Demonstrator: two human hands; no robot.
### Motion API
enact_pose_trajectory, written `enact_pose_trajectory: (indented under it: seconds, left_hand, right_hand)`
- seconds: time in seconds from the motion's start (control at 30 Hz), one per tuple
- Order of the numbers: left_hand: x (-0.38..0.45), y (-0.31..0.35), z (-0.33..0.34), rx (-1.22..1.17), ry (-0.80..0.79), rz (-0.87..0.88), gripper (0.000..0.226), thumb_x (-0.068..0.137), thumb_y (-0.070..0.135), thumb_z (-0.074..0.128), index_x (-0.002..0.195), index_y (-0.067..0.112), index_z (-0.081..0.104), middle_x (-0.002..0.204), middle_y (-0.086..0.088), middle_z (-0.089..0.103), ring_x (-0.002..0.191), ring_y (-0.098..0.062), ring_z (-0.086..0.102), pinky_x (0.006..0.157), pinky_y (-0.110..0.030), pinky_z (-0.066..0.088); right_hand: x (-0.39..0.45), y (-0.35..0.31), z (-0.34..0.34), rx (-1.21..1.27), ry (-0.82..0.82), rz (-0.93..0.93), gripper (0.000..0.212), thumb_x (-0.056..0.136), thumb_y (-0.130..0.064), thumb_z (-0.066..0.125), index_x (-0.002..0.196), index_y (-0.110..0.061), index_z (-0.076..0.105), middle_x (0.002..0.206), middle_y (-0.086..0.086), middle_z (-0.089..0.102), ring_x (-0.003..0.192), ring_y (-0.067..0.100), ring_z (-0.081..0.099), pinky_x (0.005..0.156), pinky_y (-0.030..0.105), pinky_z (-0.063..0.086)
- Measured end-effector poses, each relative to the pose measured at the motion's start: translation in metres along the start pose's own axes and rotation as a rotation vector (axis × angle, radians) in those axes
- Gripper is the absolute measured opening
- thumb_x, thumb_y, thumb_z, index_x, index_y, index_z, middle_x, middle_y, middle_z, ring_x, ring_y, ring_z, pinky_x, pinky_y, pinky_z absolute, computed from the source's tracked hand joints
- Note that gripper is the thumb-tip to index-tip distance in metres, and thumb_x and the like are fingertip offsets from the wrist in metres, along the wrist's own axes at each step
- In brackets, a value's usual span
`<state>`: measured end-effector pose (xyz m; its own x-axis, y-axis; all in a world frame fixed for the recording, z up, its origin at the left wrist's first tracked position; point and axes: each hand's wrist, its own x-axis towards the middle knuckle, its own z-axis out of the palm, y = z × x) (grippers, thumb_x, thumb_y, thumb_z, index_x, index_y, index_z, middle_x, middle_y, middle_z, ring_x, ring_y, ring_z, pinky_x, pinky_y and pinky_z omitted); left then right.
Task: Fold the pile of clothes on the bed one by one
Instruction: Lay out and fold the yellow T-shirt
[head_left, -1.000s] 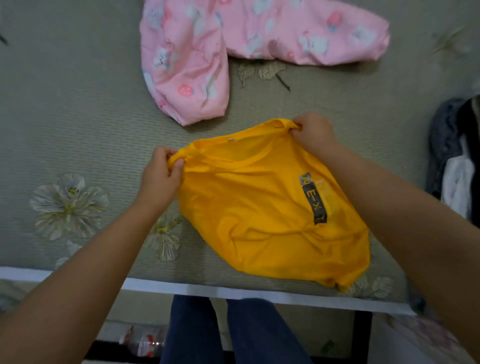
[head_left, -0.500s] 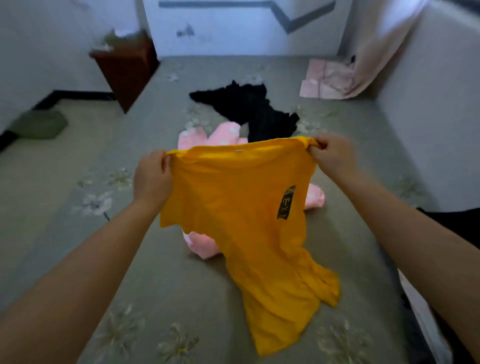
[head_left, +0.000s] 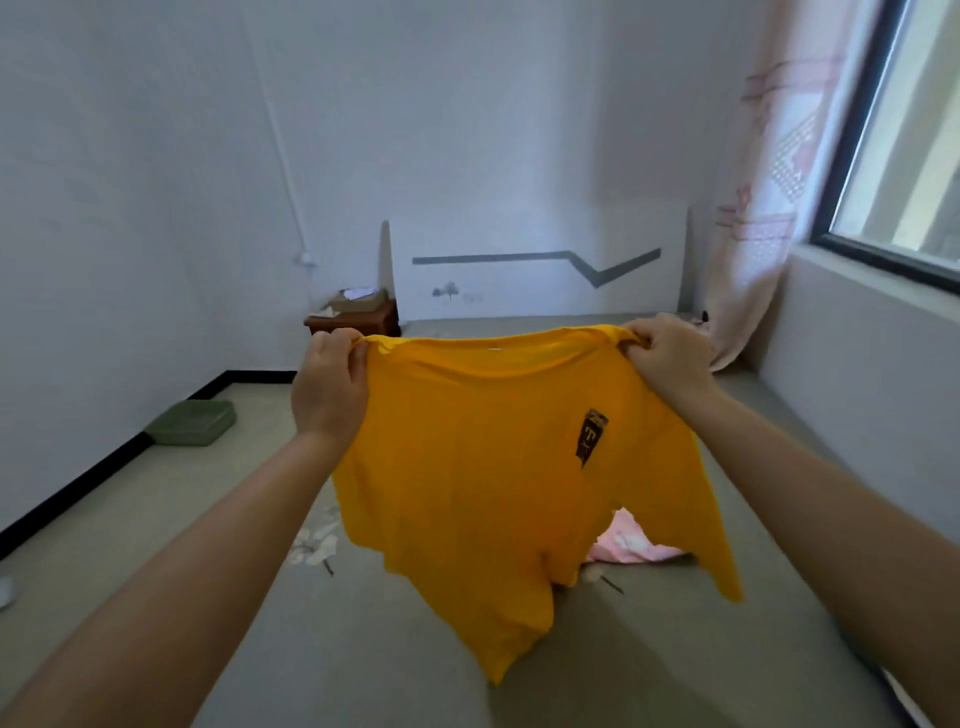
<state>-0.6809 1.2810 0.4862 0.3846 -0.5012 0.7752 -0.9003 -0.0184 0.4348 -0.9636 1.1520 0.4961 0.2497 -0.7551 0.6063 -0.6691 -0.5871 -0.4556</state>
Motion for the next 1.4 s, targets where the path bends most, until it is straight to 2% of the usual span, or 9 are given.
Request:
enact_pose_trajectory:
  seconds: [0.23,0.37,0.47,0.53,0.63,0.87,1.17,1.3,1.4]
  left_hand:
    - [0.013,-0.022,-0.120,0.109,0.140,0.138,0.023,0.094,0.007,0.046,0.096,-0.012,0.060,0.096,-0.032,0.055,0.082,-0.046,0.054,0.061,-0.044,0.037]
    - [0.019,-0.030,-0.181,0.155,0.267,0.378,0.013,0.082,-0.001,0.056,0.075,-0.010,0.062,0.068,-0.026,0.059,0.052,-0.039,0.056,0.042,-0.038,0.044]
    - [0.021,-0.050,-0.214,0.189,0.319,0.411,0.019,0.084,0.005,0.056,0.073,-0.008,0.063,0.065,-0.024,0.058,0.051,-0.037,0.057,0.040,-0.037,0.044]
    - [0.022,-0.070,-0.229,0.229,0.319,0.401,0.024,0.085,0.011,0.053,0.073,-0.007,0.063,0.065,-0.024,0.057,0.052,-0.037,0.057,0.040,-0.036,0.044]
    - [0.019,-0.103,-0.238,0.302,0.241,0.380,0.016,0.081,0.006,0.061,0.072,-0.007,0.064,0.064,-0.024,0.057,0.052,-0.039,0.057,0.040,-0.036,0.043]
    - [-0.015,-0.219,-0.198,0.456,-0.190,0.133,0.028,0.096,0.016,0.043,0.099,-0.004,0.063,0.092,-0.027,0.059,0.080,-0.041,0.055,0.058,-0.038,0.036]
    - [-0.059,-0.361,-0.100,0.674,-0.644,-0.067,0.027,0.097,0.018,0.036,0.105,0.002,0.057,0.095,-0.020,0.058,0.085,-0.036,0.054,0.061,-0.036,0.037]
    - [-0.065,-0.405,-0.073,0.654,-0.697,-0.124,0.028,0.097,0.021,0.039,0.108,0.005,0.059,0.102,-0.019,0.059,0.095,-0.037,0.054,0.066,-0.037,0.039]
    - [-0.071,-0.424,-0.045,0.603,-0.728,-0.216,0.027,0.097,0.021,0.039,0.102,0.003,0.059,0.100,-0.021,0.059,0.096,-0.037,0.054,0.066,-0.039,0.038]
  right_hand:
    - [-0.039,-0.106,-0.037,0.038,0.208,-0.179,0.021,0.089,-0.007,0.056,0.079,0.007,0.068,0.072,0.025,0.063,0.069,0.036,0.057,0.072,0.045,0.042]
    - [-0.057,-0.157,-0.054,0.038,0.353,-0.300,0.017,0.083,-0.002,0.062,0.071,0.009,0.069,0.059,0.024,0.062,0.054,0.033,0.055,0.056,0.035,0.035]
    - [-0.061,-0.191,-0.053,0.034,0.309,-0.342,0.032,0.082,-0.004,0.065,0.051,-0.004,0.056,0.045,0.013,0.049,0.048,0.025,0.048,0.058,0.035,0.029]
    - [-0.063,-0.210,-0.045,0.044,0.233,-0.363,0.039,0.082,-0.006,0.066,0.049,-0.011,0.047,0.042,0.002,0.037,0.048,0.018,0.041,0.059,0.030,0.026]
    - [-0.061,-0.222,-0.021,0.062,0.015,-0.329,0.039,0.085,-0.011,0.063,0.051,0.005,0.056,0.043,0.009,0.042,0.044,0.012,0.035,0.054,0.025,0.021]
    - [-0.062,-0.213,0.117,-0.153,-0.585,-0.239,0.033,0.092,-0.030,0.052,0.078,-0.003,0.064,0.068,0.008,0.056,0.062,0.015,0.046,0.054,0.019,0.029]
    - [-0.064,-0.159,0.339,-0.170,-0.963,-0.236,0.046,0.084,-0.043,0.060,0.082,0.003,0.065,0.076,0.019,0.062,0.066,0.020,0.045,0.049,0.025,0.022]
    - [-0.055,-0.144,0.386,-0.179,-1.019,-0.243,0.029,0.086,-0.036,0.060,0.072,-0.011,0.055,0.056,-0.002,0.041,0.069,0.019,0.044,0.048,0.022,0.020]
    - [-0.047,-0.136,0.414,-0.130,-1.050,-0.192,0.030,0.086,-0.032,0.060,0.078,-0.004,0.062,0.065,0.007,0.055,0.069,0.023,0.047,0.049,0.023,0.022]
